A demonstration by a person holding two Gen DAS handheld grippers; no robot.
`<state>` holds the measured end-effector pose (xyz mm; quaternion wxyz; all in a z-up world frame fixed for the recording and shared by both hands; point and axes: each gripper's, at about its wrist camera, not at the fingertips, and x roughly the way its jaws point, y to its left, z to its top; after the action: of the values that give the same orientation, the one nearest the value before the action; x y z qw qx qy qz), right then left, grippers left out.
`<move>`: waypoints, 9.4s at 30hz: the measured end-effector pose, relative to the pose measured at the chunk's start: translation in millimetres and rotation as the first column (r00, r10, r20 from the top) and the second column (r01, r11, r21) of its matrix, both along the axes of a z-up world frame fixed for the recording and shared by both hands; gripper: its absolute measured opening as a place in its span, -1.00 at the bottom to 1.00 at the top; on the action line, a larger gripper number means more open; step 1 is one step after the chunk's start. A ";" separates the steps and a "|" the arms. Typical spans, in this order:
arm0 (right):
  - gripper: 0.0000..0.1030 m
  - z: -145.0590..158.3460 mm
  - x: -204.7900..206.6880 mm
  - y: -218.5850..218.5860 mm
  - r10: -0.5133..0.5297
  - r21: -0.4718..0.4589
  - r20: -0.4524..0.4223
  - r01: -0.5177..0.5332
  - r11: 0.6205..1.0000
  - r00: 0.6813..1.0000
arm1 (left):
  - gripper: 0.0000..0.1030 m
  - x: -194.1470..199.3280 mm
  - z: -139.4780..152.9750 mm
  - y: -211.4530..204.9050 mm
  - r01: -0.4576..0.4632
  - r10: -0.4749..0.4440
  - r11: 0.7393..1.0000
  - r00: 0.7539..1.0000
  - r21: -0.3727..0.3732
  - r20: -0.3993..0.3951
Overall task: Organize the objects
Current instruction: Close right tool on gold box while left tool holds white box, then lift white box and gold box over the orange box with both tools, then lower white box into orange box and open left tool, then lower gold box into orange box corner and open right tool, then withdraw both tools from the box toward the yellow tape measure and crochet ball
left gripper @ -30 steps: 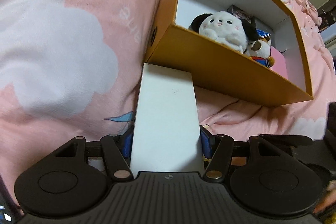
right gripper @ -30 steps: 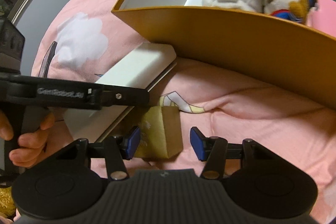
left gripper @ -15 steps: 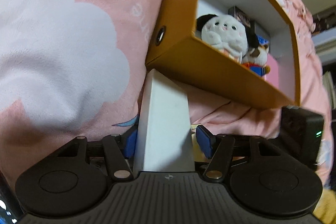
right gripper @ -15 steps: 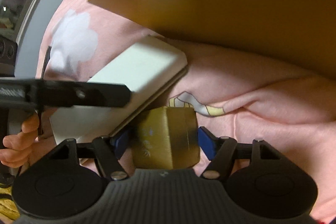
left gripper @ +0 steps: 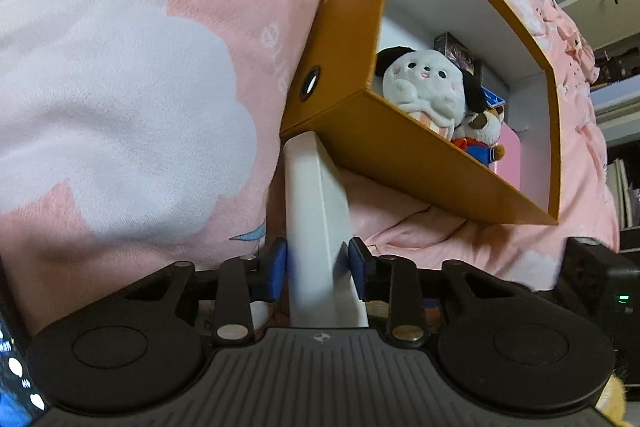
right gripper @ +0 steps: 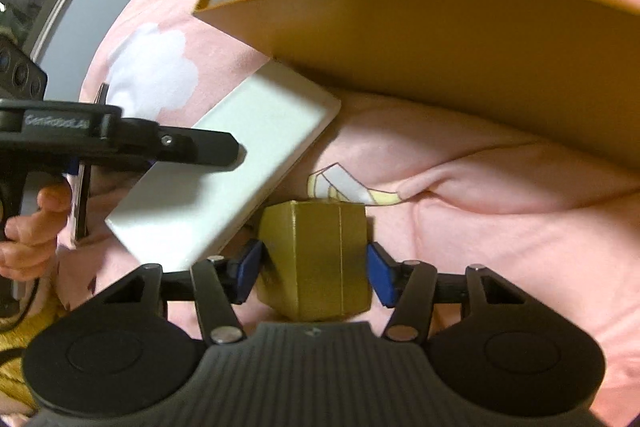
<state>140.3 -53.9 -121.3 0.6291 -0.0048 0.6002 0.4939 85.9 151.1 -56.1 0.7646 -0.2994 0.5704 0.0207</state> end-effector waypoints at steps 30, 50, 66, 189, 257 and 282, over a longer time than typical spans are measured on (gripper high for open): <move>-0.03 23.6 8.4 -9.8 0.057 -0.170 0.138 -0.033 0.985 0.989 | -0.31 10.9 -12.0 -60.1 0.166 -0.165 0.957 0.986 0.236 -0.024; -0.04 104.3 -4.8 -39.4 -0.043 0.019 0.264 0.039 0.999 0.963 | -0.40 -34.3 65.0 -86.1 0.107 -0.196 0.943 0.943 0.314 0.267; -0.04 166.4 31.8 -37.2 -0.166 0.146 0.375 0.119 0.982 0.912 | -0.41 9.5 126.4 -84.8 -0.002 -0.195 0.925 0.856 0.380 0.479; -0.04 91.7 131.8 100.9 0.338 -0.179 0.764 -0.322 0.930 0.549 | -0.77 179.1 55.0 -27.6 0.295 -0.394 0.831 0.910 0.472 0.125; -0.28 138.0 60.1 73.4 0.201 -0.088 0.773 -0.212 0.973 0.601 | -0.41 56.6 137.9 -21.8 0.209 -0.418 0.804 0.864 0.557 0.280; 0.39 114.5 -44.7 -86.7 -0.193 0.060 0.620 0.200 0.978 0.760 | -0.33 -27.8 48.7 -121.4 0.290 -0.398 0.894 0.865 0.341 0.306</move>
<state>95.6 -140.5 -6.7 0.8400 -0.1079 0.3584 0.3928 58.1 29.6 -7.4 0.8836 -0.0775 0.4525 -0.0923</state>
